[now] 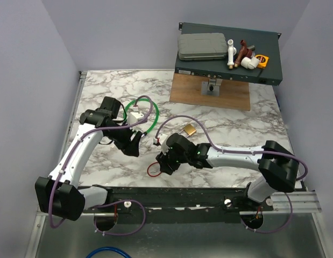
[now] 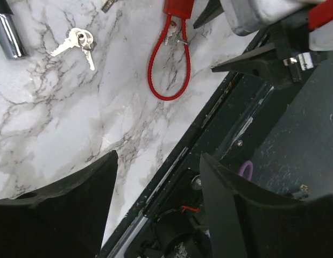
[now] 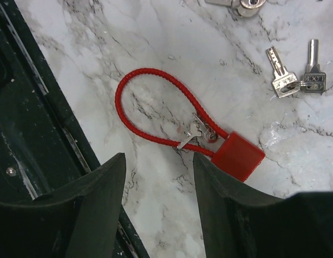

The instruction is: Unlock with the key

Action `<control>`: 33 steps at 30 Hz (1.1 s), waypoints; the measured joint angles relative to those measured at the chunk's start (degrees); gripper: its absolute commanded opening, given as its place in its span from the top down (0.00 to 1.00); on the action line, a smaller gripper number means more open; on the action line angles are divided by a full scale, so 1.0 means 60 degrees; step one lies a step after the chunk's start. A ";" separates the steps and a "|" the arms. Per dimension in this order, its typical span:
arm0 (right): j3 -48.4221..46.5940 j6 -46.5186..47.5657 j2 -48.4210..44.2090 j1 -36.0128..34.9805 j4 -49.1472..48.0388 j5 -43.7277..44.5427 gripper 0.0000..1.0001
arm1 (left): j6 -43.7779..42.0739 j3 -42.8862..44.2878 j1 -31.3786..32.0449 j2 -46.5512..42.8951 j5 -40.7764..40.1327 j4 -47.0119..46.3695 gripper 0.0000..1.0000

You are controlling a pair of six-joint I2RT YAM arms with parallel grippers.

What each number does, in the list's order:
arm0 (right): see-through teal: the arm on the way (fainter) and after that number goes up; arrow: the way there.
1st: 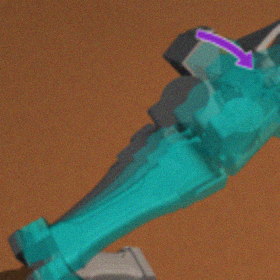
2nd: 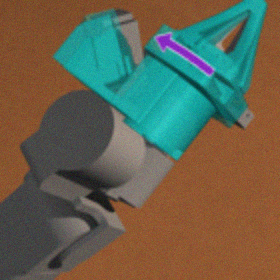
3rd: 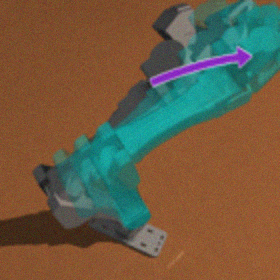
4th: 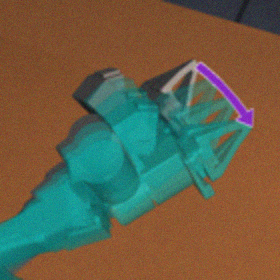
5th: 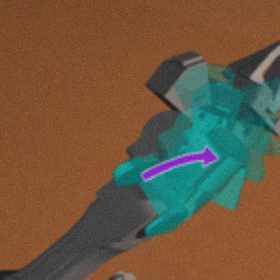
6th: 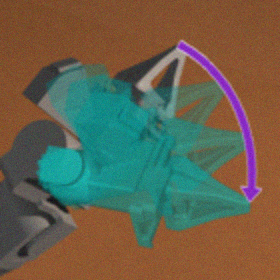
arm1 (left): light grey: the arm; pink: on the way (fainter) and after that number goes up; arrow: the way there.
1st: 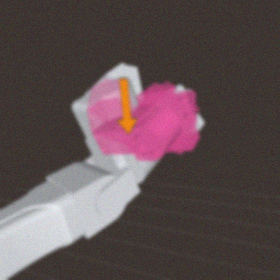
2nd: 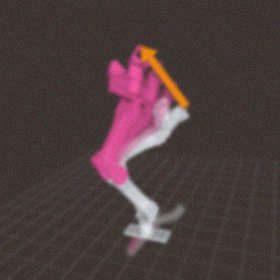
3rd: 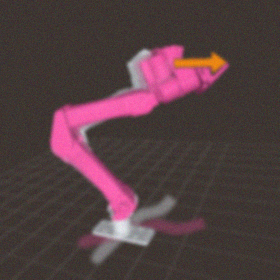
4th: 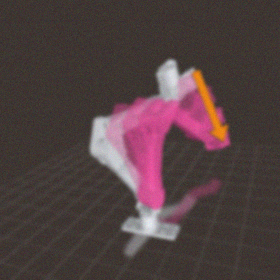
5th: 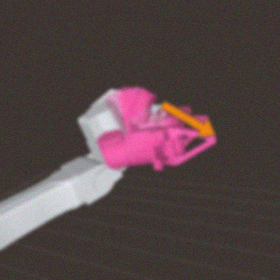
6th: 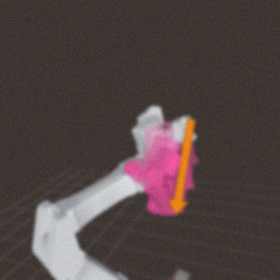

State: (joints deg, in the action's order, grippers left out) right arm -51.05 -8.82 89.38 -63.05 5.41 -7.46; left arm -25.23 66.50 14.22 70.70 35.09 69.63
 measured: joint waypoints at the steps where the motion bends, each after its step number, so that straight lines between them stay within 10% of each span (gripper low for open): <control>1: 0.0000 0.0036 0.0109 0.0000 0.0007 0.0004 0.44 | -0.0011 -0.0127 0.0000 -0.0058 0.0007 -0.0007 0.68; 3: -0.0033 0.0102 0.0335 -0.0004 0.0036 0.0015 0.44 | -0.0033 -0.0393 -0.0004 -0.0211 0.0033 -0.0007 1.00; 25: -0.0831 0.0401 0.1603 -0.0102 0.0204 0.1217 0.48 | -0.0470 -0.0098 -0.0106 -0.0984 0.1330 0.1137 1.00; 33: -0.0831 0.0390 0.1683 -0.0251 0.0208 0.1377 0.54 | -0.0444 0.0357 -0.0131 -0.1144 0.1319 0.1155 0.66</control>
State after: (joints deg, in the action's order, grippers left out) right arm -56.03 -6.48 99.48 -64.55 6.66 0.80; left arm -27.90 68.64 13.43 63.83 43.00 76.55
